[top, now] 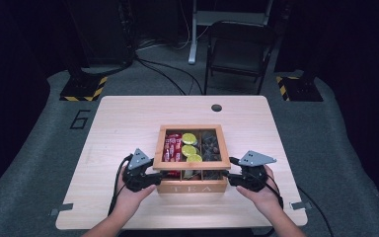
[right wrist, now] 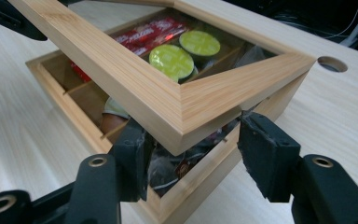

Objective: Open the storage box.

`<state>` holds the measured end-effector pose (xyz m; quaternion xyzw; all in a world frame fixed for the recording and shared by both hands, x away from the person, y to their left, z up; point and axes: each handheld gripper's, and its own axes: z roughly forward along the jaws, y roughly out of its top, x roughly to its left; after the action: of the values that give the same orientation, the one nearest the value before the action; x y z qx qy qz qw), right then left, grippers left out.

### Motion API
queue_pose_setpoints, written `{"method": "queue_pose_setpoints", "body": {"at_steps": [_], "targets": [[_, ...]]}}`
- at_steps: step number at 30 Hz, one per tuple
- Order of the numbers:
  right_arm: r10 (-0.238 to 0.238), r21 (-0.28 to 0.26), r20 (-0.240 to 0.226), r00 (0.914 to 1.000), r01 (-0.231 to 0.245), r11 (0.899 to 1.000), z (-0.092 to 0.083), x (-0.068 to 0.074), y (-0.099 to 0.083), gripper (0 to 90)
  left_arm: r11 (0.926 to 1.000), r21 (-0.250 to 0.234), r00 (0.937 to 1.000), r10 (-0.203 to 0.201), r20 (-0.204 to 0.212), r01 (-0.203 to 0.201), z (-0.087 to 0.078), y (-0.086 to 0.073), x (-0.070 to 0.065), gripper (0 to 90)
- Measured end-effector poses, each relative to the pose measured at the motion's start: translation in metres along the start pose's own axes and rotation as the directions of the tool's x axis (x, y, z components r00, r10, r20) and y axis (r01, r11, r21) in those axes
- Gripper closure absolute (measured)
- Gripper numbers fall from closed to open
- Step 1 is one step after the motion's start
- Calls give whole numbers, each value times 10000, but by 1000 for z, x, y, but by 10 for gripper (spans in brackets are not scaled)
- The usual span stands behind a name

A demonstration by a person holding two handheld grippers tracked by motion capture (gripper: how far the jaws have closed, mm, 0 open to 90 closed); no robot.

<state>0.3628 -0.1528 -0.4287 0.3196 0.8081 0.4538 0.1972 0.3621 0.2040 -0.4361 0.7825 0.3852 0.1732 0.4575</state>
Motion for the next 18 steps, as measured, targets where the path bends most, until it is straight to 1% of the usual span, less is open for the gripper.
{"method": "queue_pose_setpoints", "body": {"at_steps": [1,2,3,4,5,6,7,8,9,10,11,12,13,15,17,18], "targets": [[26,-30,66,10000,-25,10000,0,-1,2,447,10000,15,10000,9,9,-9,0,3,2,421],[9,-73,24,10000,-9,10000,-1,-2,5,447,10000,18,10000,-13,-6,13,0,6,4,421],[43,-151,-34,10000,-43,9999,-1,-4,7,447,10000,-32,9999,-36,-127,36,0,8,6,422],[179,-117,-89,9998,-180,9998,-1,-6,9,448,10000,-45,9998,-82,-153,81,0,9,6,423],[134,-148,-97,9999,-135,9998,-1,-7,10,449,9999,-57,9997,-111,-228,110,0,11,8,423],[308,-127,-66,9995,-309,9994,0,-7,12,448,9998,-113,9994,-171,-300,167,0,12,10,423],[166,-135,-108,9998,-167,9998,1,-10,13,449,9998,-96,9994,-178,-298,176,0,14,12,423],[216,-113,-92,9997,-217,9997,1,-11,15,448,9995,-136,9993,-278,-254,275,-1,17,13,424],[251,-140,-72,9997,-252,9996,1,-12,18,449,9993,-186,9989,-343,-326,337,-2,18,14,425],[135,-165,-84,9999,-136,9998,1,-14,20,450,9992,-283,9988,-285,-390,274,-2,19,14,424],[240,-165,-65,9997,-241,9996,1,-14,22,450,9994,-287,9987,-180,-474,167,-3,22,14,427],[216,-214,-89,9997,-218,9995,0,-15,24,450,9995,-311,9982,-113,-593,94,-3,24,14,427],[137,-195,-116,9998,-139,9997,0,-16,26,450,9995,-304,9982,-78,-593,60,-4,26,14,427],[131,-258,-109,9999,-133,9996,0,-19,30,450,9993,-373,9983,-71,-580,49,-6,30,14,435],[192,-336,-121,9997,-195,9992,-1,-21,35,449,9992,-387,9984,89,-567,-111,-8,34,16,440],[174,-378,-156,9997,-180,9991,-1,-22,36,449,9986,-514,9984,57,-554,-85,-8,37,18,446]]}}
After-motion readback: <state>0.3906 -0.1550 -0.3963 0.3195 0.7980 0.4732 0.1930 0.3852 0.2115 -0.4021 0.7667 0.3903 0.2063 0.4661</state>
